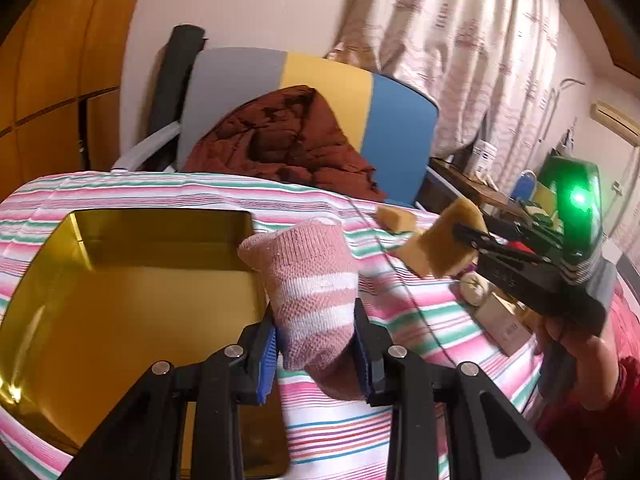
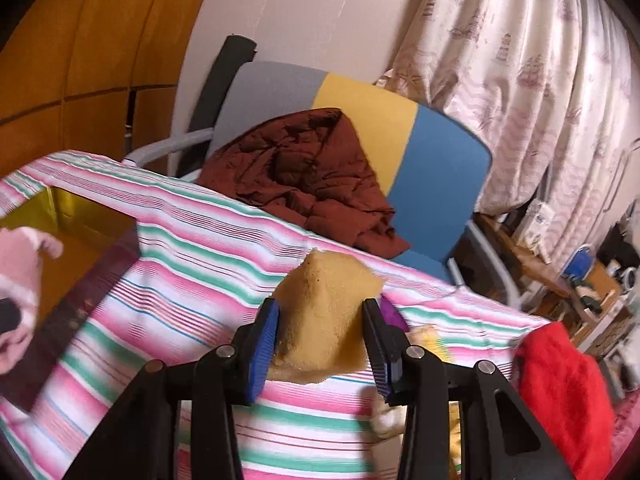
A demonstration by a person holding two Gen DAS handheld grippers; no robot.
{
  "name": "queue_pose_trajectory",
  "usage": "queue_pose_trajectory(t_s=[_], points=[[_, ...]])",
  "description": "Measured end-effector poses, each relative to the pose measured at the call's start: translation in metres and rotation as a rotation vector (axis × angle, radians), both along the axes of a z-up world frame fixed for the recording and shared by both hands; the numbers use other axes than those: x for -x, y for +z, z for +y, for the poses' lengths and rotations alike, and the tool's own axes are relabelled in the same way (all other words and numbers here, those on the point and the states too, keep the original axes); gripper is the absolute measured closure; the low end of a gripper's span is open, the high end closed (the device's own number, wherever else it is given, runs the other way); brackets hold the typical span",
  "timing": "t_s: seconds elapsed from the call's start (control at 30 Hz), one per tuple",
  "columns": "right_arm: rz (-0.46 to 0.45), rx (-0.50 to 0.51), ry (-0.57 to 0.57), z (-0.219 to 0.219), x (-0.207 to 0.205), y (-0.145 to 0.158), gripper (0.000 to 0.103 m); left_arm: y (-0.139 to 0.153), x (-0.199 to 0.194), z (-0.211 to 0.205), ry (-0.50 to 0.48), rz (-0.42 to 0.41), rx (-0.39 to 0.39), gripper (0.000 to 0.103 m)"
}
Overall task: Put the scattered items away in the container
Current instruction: 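Carry the sock and sponge in both grippers over the gold tray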
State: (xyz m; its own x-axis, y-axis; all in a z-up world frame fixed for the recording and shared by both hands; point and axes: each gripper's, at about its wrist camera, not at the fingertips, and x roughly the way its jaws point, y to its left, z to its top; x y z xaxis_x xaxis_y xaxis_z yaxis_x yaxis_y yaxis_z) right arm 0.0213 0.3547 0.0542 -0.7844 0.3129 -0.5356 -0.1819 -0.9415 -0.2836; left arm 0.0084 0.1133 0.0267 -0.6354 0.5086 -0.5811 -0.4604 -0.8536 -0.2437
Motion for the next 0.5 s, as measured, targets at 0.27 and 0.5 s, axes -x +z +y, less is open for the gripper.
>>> queue_pose_trajectory(t_s=[0.27, 0.5], points=[[0.021, 0.024, 0.116, -0.059, 0.013, 0.017, 0.06, -0.003, 0.024, -0.043, 0.079, -0.026, 0.026, 0.071], [-0.004, 0.173, 0.233, -0.106, 0.041, 0.029, 0.06, -0.009, 0.058, -0.075, 0.123, -0.068, 0.098, 0.071]])
